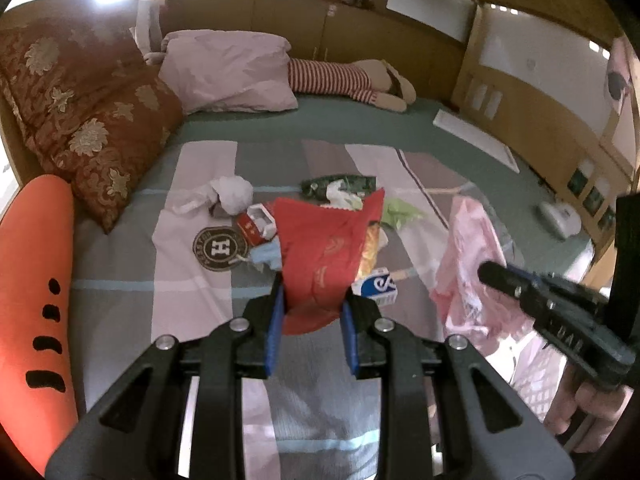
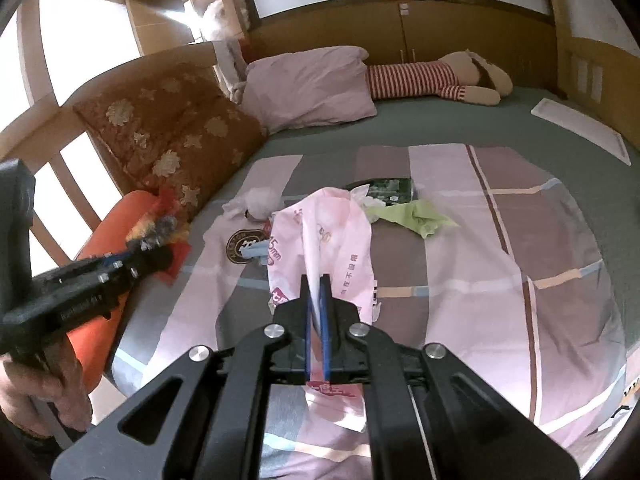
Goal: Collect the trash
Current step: 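Grasp the pink tissue with the right tool and lift it while the left holds the red packet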
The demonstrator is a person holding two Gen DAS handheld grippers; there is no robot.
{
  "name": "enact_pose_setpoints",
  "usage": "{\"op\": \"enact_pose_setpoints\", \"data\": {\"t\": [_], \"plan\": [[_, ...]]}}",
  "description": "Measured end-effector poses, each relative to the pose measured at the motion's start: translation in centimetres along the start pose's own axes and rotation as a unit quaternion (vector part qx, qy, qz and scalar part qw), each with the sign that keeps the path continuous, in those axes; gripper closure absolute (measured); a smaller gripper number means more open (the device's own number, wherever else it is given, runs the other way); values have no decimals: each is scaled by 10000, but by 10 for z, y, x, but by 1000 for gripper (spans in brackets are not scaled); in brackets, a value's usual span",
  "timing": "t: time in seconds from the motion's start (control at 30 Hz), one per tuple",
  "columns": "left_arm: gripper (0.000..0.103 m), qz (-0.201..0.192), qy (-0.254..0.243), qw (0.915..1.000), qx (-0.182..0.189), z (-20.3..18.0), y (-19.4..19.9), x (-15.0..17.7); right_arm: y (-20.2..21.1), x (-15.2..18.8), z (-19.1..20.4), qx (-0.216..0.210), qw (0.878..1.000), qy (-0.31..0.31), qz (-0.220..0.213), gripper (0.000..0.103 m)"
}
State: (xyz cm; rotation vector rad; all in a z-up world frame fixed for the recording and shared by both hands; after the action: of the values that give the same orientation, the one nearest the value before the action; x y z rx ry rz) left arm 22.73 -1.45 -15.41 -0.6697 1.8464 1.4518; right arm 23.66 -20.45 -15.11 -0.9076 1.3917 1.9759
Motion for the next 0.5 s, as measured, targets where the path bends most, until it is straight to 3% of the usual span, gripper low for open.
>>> {"op": "enact_pose_setpoints", "data": {"t": [0.5], "plan": [[77,99,65,9998,-147,9,-8,6,-4,4,2,-48,10000,45,70,99]]}}
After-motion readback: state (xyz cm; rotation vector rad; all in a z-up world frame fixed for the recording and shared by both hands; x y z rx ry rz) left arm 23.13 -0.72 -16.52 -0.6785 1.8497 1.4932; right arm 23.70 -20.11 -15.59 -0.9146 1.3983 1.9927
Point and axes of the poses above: each gripper's, at about its wrist camera, not at the fingertips, and y roughly against the way its jaws point, z to its left, x to its underside, the point moved 4 cm from there along -y, roughly the way its jaws point, and after that the axes turned 6 degrees about -z, right-handed, at the moved point
